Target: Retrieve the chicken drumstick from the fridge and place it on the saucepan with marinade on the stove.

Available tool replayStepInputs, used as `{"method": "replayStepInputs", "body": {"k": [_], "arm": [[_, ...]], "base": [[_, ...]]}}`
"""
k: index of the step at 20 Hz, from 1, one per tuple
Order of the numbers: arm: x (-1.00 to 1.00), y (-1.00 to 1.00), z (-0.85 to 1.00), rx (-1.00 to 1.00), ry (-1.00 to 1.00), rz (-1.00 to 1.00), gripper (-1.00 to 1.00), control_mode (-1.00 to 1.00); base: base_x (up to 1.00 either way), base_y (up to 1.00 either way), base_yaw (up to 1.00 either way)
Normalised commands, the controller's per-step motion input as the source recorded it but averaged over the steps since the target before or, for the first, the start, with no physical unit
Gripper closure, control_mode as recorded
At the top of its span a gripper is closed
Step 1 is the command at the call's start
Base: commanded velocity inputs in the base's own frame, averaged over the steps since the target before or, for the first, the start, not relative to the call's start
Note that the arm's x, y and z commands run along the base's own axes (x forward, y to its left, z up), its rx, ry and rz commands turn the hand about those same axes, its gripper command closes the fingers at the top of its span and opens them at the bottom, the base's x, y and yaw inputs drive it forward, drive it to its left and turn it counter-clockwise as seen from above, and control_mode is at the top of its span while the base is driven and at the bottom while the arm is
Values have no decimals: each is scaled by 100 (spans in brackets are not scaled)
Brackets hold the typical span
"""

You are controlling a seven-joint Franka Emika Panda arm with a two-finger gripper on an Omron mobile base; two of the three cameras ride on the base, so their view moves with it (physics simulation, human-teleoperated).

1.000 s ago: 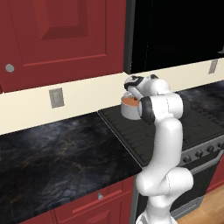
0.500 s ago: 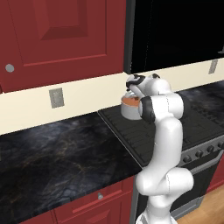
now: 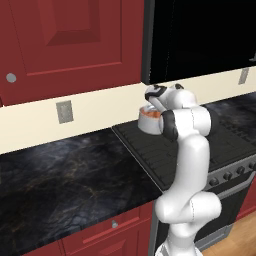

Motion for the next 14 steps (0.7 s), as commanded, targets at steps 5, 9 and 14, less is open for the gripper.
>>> {"method": "replayStepInputs", "body": {"k": [5, 9, 14], "arm": [[-16, 2, 0, 0, 0, 0, -100, -100], [-19, 21, 7, 0, 0, 0, -100, -100], [-36, 6, 26, 0, -8, 0, -100, -100]], "base": [[0, 0, 0], [0, 0, 0], [0, 0, 0]]}}
